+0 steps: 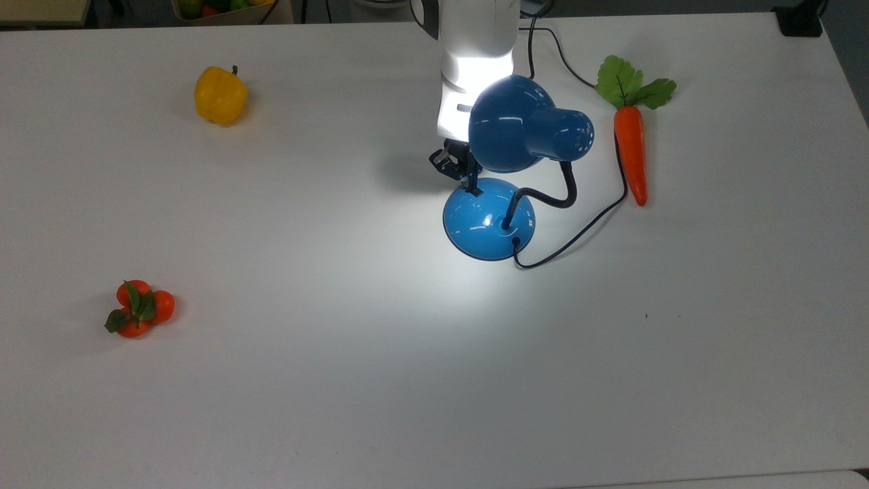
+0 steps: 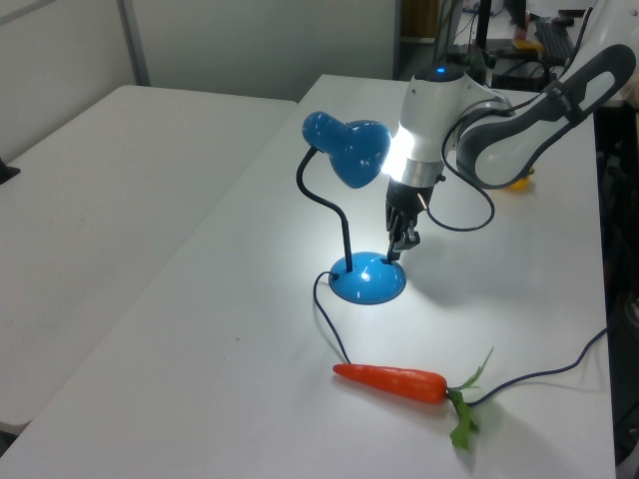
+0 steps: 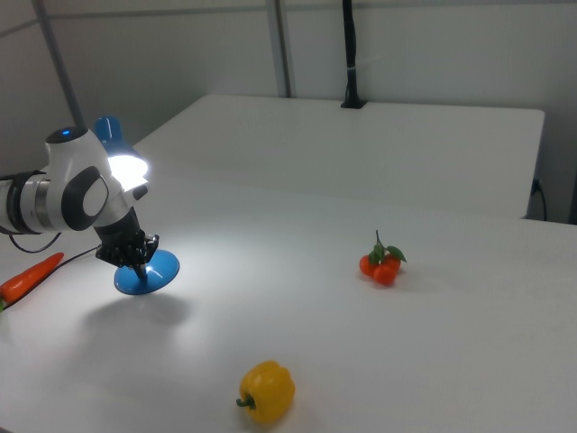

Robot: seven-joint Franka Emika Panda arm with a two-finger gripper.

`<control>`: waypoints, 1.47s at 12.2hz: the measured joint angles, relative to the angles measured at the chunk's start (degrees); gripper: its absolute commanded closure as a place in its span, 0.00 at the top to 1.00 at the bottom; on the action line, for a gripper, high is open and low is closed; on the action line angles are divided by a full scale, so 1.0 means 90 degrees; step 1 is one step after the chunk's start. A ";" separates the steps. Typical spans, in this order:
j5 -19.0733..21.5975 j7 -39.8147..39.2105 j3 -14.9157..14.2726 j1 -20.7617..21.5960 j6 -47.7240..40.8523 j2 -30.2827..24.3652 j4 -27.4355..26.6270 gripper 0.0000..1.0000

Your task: Turn off lamp

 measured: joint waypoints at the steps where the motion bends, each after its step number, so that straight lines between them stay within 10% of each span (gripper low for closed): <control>1: 0.0000 0.0000 0.0000 0.0000 0.0000 0.0000 0.0000 0.00; 9: 0.0000 0.0000 0.0001 -0.0013 -0.0572 0.0001 0.0001 0.00; 18: -0.0217 0.1111 -0.0027 -0.0734 -0.3766 -0.0903 0.1160 0.00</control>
